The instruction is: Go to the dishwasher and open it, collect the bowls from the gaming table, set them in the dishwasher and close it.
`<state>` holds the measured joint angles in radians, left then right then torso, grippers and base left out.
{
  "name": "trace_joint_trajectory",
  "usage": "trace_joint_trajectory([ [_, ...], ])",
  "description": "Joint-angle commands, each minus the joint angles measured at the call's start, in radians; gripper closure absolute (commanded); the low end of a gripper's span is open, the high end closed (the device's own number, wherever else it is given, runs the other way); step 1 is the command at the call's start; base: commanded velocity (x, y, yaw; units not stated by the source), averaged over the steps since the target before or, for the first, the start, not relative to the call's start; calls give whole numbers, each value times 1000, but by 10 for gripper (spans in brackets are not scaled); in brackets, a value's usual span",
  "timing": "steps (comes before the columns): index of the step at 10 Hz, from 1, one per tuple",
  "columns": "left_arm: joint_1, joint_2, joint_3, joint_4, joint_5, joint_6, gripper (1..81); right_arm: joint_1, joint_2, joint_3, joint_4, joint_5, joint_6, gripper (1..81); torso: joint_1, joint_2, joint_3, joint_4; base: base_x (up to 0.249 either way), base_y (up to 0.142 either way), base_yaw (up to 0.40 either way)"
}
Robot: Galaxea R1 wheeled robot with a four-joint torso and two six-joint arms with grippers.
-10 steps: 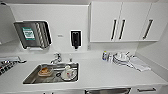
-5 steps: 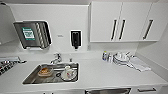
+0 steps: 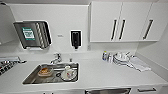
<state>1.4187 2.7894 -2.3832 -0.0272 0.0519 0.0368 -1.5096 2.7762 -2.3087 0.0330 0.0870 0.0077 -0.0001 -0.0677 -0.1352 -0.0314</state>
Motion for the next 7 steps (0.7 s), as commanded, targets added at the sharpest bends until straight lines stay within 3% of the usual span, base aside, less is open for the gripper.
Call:
trace_joint_trajectory([
  [1,-37,-20,12,4,34,6,10,50,-14,13,15,-58,5,10,0,0,0,0,0,0,0],
  [2,-34,-23,13,6,19,8,10,51,-17,19,15,-59,6,10,0,0,0,0,0,0,0],
  [3,-34,-29,19,6,17,8,10,53,-25,32,15,-61,6,10,64,-100,0,0,0,0,0],
  [7,-34,-124,168,0,16,6,10,53,-59,71,15,-59,6,10,98,-154,0,0,0,0,0],
])
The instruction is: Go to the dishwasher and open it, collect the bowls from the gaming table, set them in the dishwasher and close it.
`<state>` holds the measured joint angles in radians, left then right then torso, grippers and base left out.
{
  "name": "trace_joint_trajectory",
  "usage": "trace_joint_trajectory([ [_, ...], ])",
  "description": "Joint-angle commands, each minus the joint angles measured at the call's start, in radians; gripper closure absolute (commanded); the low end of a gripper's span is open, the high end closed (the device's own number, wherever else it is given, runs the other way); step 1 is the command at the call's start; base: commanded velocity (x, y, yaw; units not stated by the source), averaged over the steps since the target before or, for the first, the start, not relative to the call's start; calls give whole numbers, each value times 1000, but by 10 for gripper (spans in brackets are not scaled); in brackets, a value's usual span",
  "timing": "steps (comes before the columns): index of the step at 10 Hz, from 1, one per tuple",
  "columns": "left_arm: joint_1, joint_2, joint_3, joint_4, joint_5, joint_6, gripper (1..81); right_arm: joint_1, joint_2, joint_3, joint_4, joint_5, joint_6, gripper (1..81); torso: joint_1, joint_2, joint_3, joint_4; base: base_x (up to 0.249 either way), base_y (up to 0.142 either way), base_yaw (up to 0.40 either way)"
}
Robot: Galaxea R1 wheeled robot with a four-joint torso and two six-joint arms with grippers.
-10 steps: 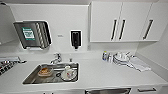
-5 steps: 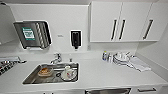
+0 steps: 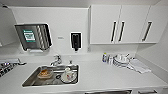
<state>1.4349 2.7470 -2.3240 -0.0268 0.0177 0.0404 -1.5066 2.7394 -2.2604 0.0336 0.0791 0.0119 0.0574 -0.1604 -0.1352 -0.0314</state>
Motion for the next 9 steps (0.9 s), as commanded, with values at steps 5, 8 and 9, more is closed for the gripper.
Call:
trace_joint_trajectory([
  [5,-50,-237,304,-5,33,-2,10,59,-56,53,15,-50,2,10,149,-234,0,0,0,0,0],
  [8,-58,-340,443,-4,-1,-4,10,64,-139,176,14,-41,2,10,215,-339,0,0,0,0,0],
  [9,-66,-378,493,-2,-5,-4,10,67,-152,193,14,-39,2,10,297,-469,1,0,0,0,0],
])
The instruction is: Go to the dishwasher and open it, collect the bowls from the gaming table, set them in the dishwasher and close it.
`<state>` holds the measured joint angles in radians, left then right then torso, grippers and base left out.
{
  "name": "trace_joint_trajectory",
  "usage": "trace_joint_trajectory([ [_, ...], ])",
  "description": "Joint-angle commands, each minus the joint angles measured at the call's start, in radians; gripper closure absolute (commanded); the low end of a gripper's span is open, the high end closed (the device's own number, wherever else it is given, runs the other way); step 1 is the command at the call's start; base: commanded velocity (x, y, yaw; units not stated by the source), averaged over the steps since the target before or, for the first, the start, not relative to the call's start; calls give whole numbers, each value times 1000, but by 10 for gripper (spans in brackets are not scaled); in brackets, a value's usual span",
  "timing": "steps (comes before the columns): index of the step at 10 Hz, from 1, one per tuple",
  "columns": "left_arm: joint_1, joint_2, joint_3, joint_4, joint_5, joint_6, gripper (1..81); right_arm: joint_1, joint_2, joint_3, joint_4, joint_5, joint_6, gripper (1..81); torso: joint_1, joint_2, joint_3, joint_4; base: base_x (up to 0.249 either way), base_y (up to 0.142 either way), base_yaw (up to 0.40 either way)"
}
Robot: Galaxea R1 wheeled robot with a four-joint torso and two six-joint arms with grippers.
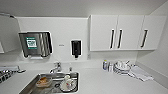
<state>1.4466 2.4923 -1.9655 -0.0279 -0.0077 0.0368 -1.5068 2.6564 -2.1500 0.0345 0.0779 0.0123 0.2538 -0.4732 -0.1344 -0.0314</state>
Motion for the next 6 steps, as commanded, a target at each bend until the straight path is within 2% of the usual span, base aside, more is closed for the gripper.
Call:
trace_joint_trajectory([
  [1,-81,-182,207,-1,-6,0,10,69,-86,96,15,-38,3,10,63,-97,0,0,0,0,0],
  [2,-88,-232,265,-1,-28,0,10,72,-99,107,16,-38,4,10,84,-131,0,0,0,0,0],
  [4,-111,-323,376,2,-32,2,10,81,-149,156,25,-36,9,10,127,-199,1,0,0,0,0],
  [6,-136,-377,447,3,-32,2,10,93,-191,188,47,-36,11,10,172,-271,1,0,0,0,0],
])
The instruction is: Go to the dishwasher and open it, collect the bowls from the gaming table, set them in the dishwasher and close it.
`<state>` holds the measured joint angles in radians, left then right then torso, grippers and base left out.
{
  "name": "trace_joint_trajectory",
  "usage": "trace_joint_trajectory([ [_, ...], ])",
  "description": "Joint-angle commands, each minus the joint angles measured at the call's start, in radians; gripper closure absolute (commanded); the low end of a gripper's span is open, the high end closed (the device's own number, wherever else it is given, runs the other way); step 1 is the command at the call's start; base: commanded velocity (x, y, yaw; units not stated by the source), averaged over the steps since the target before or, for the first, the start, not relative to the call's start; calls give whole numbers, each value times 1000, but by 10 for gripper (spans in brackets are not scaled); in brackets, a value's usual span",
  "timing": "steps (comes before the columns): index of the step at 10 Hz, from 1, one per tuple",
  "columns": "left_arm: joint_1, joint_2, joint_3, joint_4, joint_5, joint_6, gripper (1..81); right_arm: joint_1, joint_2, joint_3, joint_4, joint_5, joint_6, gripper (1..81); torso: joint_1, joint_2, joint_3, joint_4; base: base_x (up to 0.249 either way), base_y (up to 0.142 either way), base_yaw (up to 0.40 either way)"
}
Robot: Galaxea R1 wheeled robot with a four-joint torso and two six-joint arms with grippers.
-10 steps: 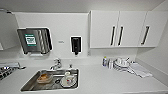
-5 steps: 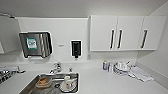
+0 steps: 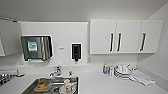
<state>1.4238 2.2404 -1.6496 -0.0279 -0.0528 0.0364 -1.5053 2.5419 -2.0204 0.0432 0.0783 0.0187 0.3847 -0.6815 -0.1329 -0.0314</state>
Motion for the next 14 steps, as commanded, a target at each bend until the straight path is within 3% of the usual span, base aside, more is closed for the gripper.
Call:
trace_joint_trajectory([
  [1,-121,-137,149,3,13,2,10,95,-101,78,43,-35,4,10,63,-96,0,0,0,0,0],
  [7,-121,-93,109,2,14,2,10,113,-73,43,101,-57,3,10,192,-303,1,0,0,0,0],
  [8,-121,-91,109,0,16,2,10,112,-70,42,101,-57,3,10,214,-338,-54,0,0,0,0],
  [9,-121,-87,103,-1,16,2,10,107,-65,36,96,-55,0,10,167,-266,-4,0,0,0,0],
  [14,-121,-63,60,-6,17,-1,10,102,-4,-44,93,-69,0,10,182,-290,-11,0,0,0,0],
])
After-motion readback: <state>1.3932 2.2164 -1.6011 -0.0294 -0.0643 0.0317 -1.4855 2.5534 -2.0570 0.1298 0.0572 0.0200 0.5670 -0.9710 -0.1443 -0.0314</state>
